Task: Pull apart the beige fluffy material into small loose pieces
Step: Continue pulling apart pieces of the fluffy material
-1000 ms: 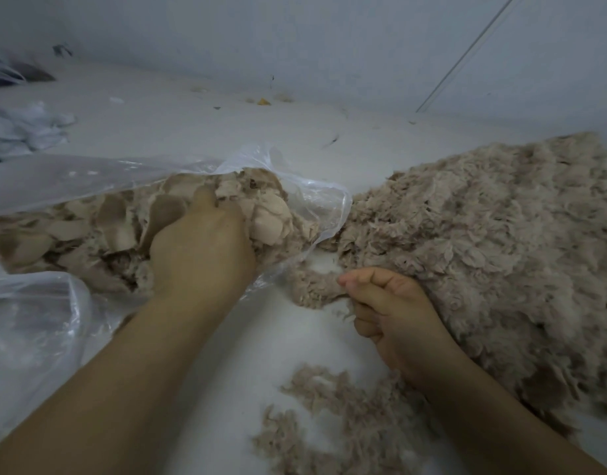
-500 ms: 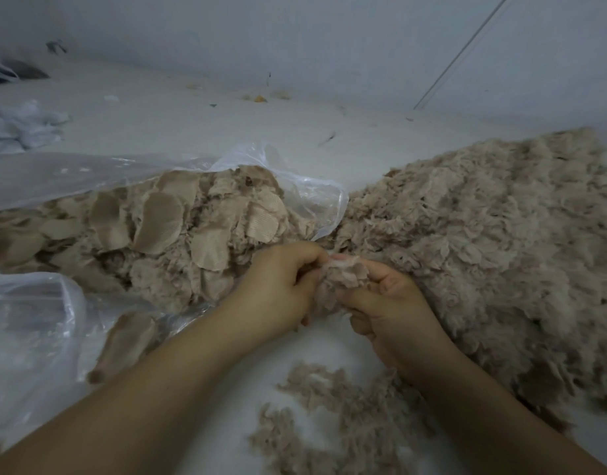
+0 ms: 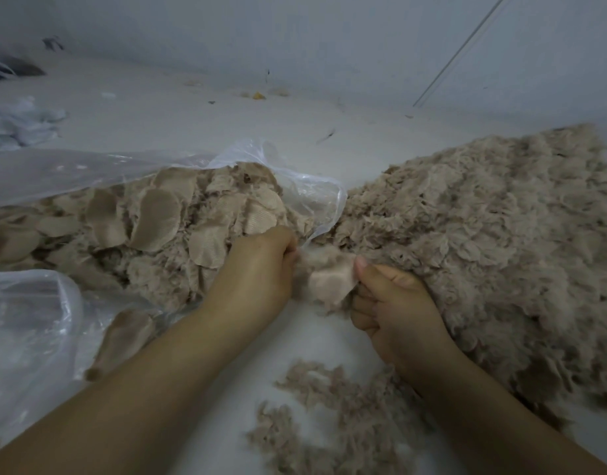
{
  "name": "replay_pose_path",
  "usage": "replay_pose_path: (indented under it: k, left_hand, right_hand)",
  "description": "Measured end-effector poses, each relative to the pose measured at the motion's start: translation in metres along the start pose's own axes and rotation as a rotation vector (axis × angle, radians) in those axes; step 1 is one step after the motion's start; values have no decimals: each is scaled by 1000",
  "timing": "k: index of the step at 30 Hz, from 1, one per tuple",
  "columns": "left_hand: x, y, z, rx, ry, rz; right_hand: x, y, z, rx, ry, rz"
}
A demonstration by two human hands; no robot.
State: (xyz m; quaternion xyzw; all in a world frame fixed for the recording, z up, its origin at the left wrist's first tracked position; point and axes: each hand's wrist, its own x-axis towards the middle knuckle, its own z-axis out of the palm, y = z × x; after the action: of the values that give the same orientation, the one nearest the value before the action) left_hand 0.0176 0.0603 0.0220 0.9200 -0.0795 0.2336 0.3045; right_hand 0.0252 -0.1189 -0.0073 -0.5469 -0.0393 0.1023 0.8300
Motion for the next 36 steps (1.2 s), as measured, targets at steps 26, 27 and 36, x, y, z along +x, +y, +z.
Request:
replay_pose_path:
  k: [26,27,36]
  left_hand:
    - [-9,17,5,-801,-479,-455]
    - [-8,17,4,-779,-482,-431]
    - [-7,18,-3,-970,-439,-505]
  right_hand:
    - [-5,-8,5,-10,-59,21]
    - [-5,-8,5,-43,-80,15]
    - [-4,-7,3,-69,-68,48]
